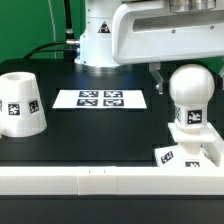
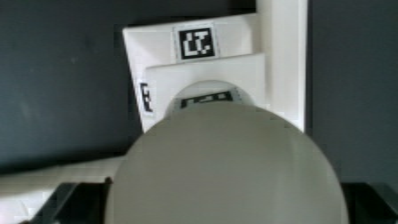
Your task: Assemble lamp
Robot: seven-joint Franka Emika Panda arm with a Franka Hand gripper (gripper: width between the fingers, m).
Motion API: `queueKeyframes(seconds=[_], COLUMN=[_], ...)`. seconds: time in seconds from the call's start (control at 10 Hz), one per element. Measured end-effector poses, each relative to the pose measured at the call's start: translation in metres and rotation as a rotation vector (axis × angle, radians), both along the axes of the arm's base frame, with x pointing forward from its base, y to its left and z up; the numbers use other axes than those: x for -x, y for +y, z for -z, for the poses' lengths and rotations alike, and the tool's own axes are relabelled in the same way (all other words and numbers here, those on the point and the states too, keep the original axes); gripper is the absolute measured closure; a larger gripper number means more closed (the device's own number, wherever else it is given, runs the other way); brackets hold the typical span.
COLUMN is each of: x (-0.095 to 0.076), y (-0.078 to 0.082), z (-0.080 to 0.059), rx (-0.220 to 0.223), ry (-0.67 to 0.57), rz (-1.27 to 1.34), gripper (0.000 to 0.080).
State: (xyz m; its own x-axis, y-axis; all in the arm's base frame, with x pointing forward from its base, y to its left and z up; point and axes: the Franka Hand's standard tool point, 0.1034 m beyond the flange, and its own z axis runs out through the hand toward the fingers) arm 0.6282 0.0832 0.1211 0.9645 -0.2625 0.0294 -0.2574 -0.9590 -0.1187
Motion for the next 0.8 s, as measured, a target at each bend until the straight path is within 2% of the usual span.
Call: queueKeyframes(seconds=[0.3, 0.8], x=[0.0009, 0.0011], y=[0.0012, 0.0021], z=[0.0008, 0.0019], rx=[-0.034, -0.096], ry=[0.046, 0.11], rz=[0.355, 0.757], gripper=[0.0219, 0.0219])
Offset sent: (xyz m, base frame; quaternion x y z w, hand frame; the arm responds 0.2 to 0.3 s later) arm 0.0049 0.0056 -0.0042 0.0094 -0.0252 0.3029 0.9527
